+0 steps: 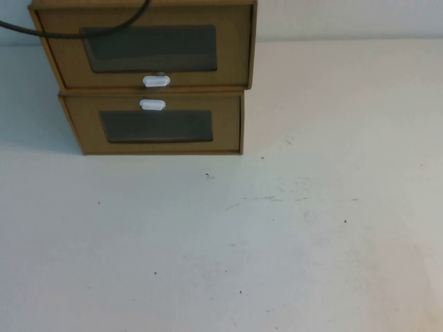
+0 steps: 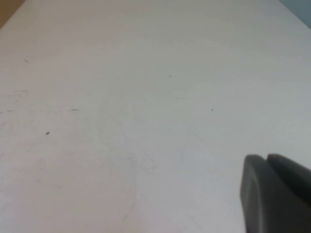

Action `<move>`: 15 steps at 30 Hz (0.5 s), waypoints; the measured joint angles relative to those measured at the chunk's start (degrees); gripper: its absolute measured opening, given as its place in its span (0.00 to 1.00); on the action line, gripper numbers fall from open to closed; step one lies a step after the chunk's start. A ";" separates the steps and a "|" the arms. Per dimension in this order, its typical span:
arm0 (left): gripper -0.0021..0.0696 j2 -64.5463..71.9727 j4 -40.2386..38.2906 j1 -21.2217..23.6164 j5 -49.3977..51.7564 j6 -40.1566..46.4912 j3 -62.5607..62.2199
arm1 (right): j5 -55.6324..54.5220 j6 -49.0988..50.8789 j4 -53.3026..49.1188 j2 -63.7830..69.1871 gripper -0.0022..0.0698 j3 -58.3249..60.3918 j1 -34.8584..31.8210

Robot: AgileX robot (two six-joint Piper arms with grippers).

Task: Open the shoe box
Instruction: 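Pull the top drawer of the cardboard box fully open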

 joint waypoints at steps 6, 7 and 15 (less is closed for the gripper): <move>0.02 6.02 -1.03 0.00 0.36 0.91 -2.70 | 0.00 0.00 0.00 0.00 0.01 0.00 0.00; 0.02 6.45 -1.03 0.00 0.36 1.16 -2.70 | 0.00 0.00 0.00 0.00 0.01 0.00 0.00; 0.02 7.98 -1.58 0.00 0.01 2.40 -3.26 | 0.00 0.00 0.00 0.00 0.01 0.00 0.00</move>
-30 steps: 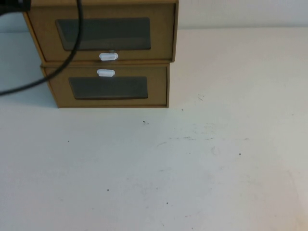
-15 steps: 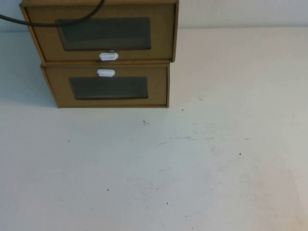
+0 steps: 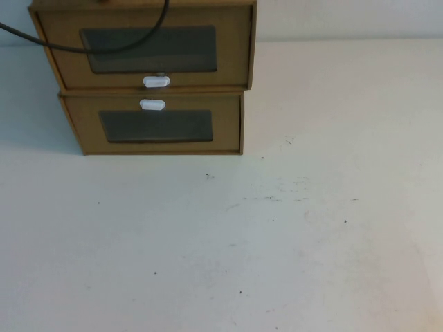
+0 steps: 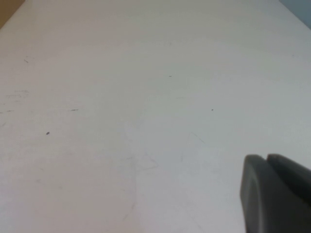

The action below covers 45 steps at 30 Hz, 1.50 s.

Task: Open the shoe box
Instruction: 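Pull the top drawer of the cardboard box fully open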

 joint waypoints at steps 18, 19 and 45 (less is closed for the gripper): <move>0.02 0.25 -0.36 0.00 -0.34 0.00 -0.13 | -0.12 0.00 0.00 0.00 0.01 0.00 0.00; 0.02 0.25 -0.36 0.00 -0.34 0.00 -0.13 | -0.81 0.00 0.00 0.00 0.01 0.00 0.00; 0.02 0.25 -0.36 0.00 -0.24 0.00 -0.13 | -24.01 0.69 11.27 0.00 0.01 0.00 0.00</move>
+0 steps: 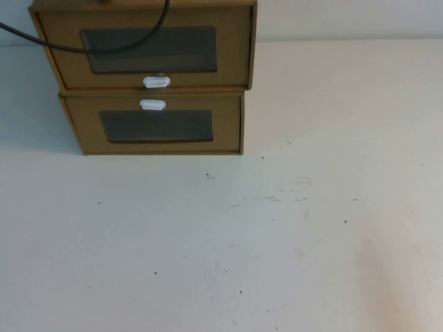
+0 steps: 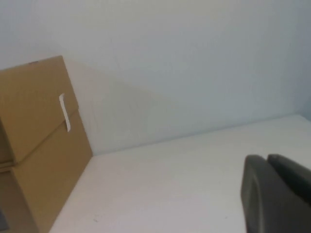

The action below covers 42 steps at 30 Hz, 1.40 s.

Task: Open the shoe box
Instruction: 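Pull the top drawer of the cardboard box fully open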

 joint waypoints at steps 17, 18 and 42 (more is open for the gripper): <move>0.02 0.00 0.00 0.00 0.00 0.00 0.00 | 39.75 -6.38 18.07 20.58 0.01 -22.95 0.00; 0.02 0.00 0.00 0.00 0.00 0.00 0.00 | 43.09 -8.28 18.07 22.91 0.01 -25.52 0.00; 0.02 0.00 -0.03 0.00 0.00 -0.28 0.00 | 53.69 -17.50 3.04 76.95 0.01 -66.81 31.59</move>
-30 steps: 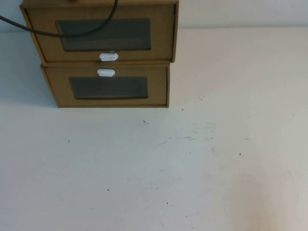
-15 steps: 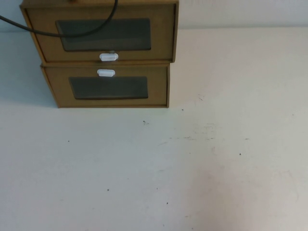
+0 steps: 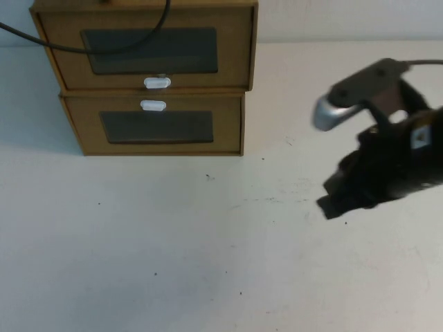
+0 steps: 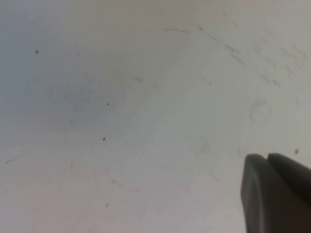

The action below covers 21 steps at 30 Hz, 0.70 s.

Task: Open the shoe box
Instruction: 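Pull the top drawer of the cardboard box fully open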

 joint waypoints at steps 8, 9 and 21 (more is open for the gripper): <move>0.02 0.00 -0.12 0.00 0.00 -0.19 0.00 | -6.08 6.48 -25.75 12.84 0.01 -10.08 15.60; 0.02 0.00 -0.12 0.00 0.00 -0.19 0.00 | -8.11 6.74 -29.13 13.97 0.01 -10.51 16.85; 0.02 0.04 -0.81 0.26 0.00 -0.82 0.00 | -27.91 7.11 -57.94 22.76 0.11 -10.79 21.69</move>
